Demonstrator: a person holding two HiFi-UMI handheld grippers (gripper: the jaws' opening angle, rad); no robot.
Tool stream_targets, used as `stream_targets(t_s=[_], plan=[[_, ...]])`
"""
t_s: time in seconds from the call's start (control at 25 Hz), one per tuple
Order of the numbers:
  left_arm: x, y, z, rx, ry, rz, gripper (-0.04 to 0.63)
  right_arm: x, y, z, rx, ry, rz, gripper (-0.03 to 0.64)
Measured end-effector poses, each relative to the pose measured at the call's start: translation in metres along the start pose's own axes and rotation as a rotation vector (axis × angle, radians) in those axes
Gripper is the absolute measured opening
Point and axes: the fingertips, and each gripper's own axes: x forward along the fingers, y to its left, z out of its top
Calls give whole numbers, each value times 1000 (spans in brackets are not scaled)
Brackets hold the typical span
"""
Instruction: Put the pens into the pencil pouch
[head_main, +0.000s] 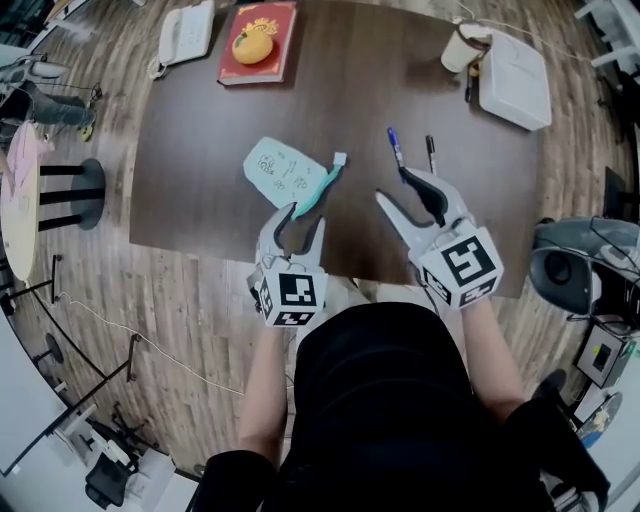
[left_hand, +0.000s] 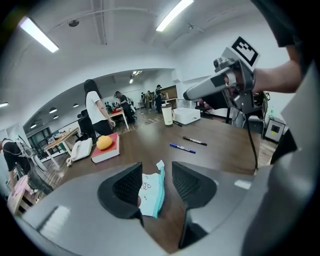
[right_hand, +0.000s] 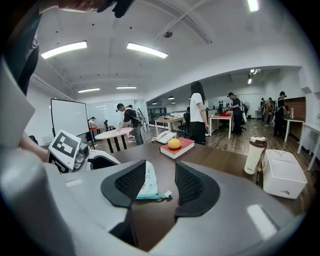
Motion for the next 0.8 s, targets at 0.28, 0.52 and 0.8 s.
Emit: stream_targets(t_s=[0.28,0.52,0.8], plan=[[19,0,-23,55,29,-12,187,5,2,-12,9,45,-21,167],[35,-5,-43,92,49,-25,187,10,1,-20,-3,60,-28,167],[47,-7,-67,162,83,-16,187,11,3,-32,6,94,-29,167]])
